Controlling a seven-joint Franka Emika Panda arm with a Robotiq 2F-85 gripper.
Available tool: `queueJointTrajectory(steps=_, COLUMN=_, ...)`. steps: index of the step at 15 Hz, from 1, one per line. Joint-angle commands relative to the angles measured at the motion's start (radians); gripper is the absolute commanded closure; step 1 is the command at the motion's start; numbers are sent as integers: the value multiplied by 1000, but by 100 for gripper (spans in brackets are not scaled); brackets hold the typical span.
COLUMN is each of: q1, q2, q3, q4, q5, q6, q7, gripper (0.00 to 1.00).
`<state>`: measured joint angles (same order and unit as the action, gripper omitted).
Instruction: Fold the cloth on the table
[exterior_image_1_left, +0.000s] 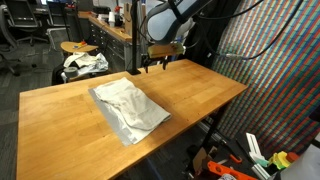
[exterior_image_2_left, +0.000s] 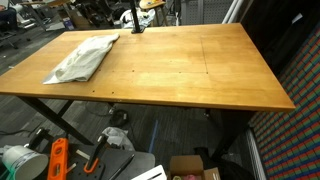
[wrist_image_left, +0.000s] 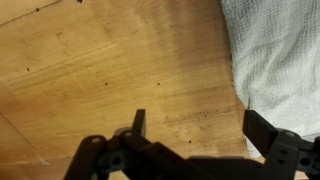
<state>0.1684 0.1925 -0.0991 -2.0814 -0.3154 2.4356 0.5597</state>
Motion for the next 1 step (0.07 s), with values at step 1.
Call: queueJointTrajectory(steps=1, q1=-20, q2=-1, q3=21, q4=1, q5=-5, q6=-3, q7=2, gripper=0)
